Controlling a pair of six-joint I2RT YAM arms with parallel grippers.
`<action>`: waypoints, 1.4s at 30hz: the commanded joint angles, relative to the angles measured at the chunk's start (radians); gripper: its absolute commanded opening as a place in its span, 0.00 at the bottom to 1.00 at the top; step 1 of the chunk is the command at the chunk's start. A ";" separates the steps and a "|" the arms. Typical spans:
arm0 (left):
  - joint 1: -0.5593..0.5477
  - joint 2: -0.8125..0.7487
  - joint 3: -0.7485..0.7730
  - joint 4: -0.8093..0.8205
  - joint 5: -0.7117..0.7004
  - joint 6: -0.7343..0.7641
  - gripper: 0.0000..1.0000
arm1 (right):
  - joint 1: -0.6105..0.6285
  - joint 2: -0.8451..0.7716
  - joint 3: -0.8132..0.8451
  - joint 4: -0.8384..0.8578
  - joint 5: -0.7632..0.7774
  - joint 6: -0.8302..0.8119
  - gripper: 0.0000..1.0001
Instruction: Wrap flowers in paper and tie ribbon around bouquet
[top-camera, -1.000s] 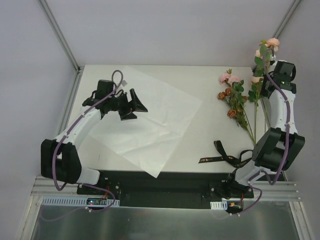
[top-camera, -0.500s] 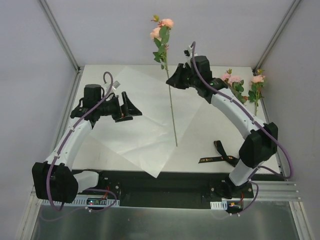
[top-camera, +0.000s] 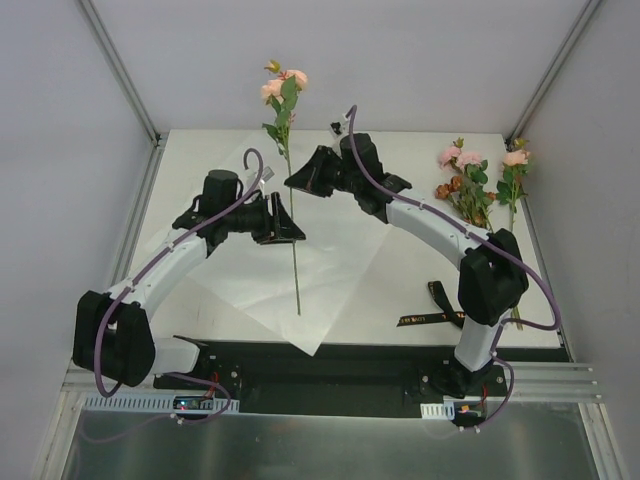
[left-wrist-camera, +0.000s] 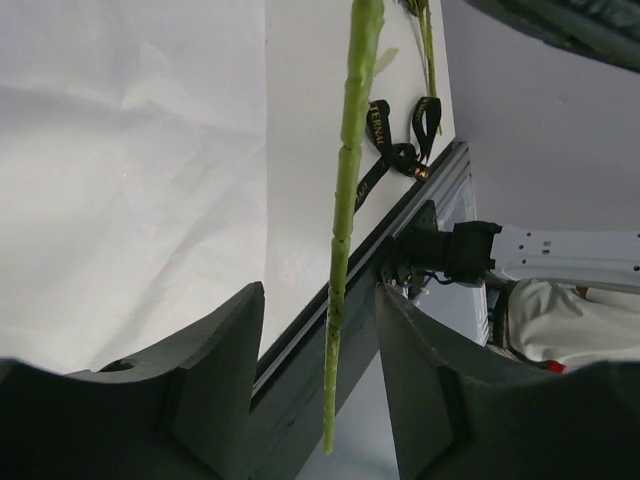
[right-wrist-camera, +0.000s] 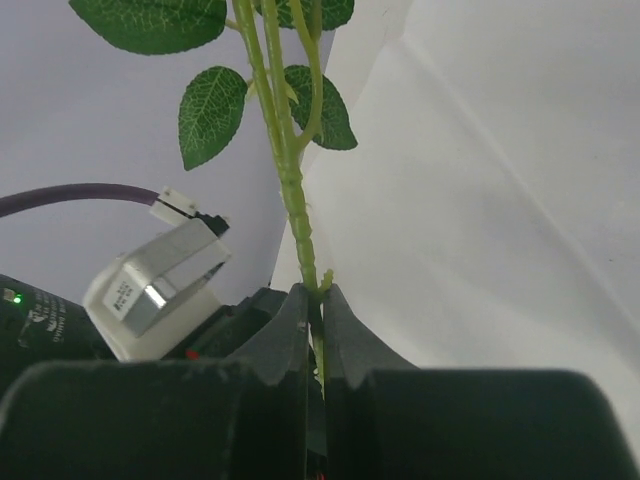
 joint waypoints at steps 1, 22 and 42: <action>-0.031 0.028 0.047 0.060 -0.012 -0.019 0.44 | -0.005 -0.055 -0.019 0.121 -0.028 0.057 0.01; 0.050 0.402 0.395 -0.280 -0.381 0.125 0.00 | -0.425 -0.423 -0.159 -0.535 0.097 -0.476 0.89; 0.076 0.749 0.595 -0.400 -0.525 0.112 0.00 | -0.645 -0.590 -0.280 -0.663 0.108 -0.582 0.90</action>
